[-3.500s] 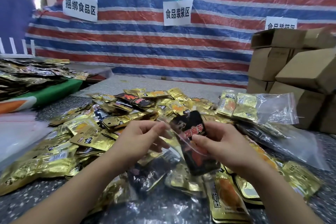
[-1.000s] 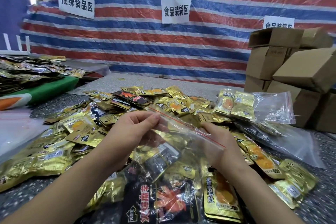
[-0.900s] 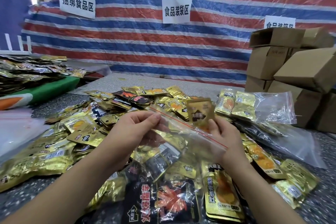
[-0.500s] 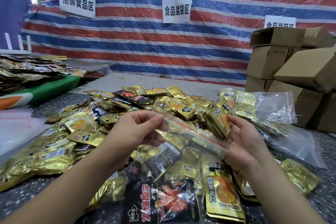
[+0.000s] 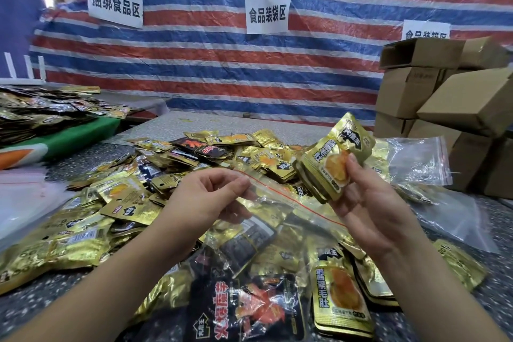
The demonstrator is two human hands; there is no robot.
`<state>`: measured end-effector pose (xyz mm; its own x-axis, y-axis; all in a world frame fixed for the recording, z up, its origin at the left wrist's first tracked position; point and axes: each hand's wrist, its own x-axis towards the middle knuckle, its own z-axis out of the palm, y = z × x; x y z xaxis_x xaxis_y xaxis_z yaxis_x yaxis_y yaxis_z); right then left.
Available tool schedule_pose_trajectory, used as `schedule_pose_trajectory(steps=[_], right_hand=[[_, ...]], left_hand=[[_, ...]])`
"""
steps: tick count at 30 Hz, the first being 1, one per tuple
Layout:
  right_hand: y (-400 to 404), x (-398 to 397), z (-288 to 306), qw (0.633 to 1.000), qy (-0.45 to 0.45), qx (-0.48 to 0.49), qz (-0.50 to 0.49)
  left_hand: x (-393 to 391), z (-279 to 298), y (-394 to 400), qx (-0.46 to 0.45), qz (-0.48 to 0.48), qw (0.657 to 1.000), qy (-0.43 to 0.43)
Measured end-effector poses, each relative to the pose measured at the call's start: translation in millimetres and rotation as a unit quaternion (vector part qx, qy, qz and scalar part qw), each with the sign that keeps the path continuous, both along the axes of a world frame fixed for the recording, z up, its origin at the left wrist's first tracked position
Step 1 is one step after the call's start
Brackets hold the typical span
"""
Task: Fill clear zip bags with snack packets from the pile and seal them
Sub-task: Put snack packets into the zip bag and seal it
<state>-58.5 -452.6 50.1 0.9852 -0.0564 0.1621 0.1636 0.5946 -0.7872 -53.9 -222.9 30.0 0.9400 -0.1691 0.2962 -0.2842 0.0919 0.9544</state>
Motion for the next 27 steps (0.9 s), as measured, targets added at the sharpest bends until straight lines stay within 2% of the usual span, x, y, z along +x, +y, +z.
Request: schedule_pose_trajectory(steps=[3, 9, 13, 19, 27], right_hand=[[-2.0, -1.3, 0.2, 1.000, -0.005, 0.003, 0.006], [2.0, -2.7, 0.0, 0.993, -0.047, -0.105, -0.022], [-2.0, -4.6, 0.3, 0.988, -0.063, -0.135, -0.030], [0.1, -4.1, -5.8, 0.957, -0.090, -0.273, -0.042], [0.3, -6.3, -7.9, 0.956, -0.137, -0.260, 0.017]], left_hand=[[0.1, 0.2, -1.3, -0.009, 0.006, 1.000, -0.003], [0.5, -0.5, -1.2, -0.008, 0.016, 1.000, -0.010], [0.5, -0.4, -2.4, -0.006, 0.015, 1.000, -0.015], [0.0, -0.9, -1.2, -0.013, 0.017, 1.000, -0.016], [0.3, -0.9, -1.8, -0.011, 0.014, 1.000, -0.015]])
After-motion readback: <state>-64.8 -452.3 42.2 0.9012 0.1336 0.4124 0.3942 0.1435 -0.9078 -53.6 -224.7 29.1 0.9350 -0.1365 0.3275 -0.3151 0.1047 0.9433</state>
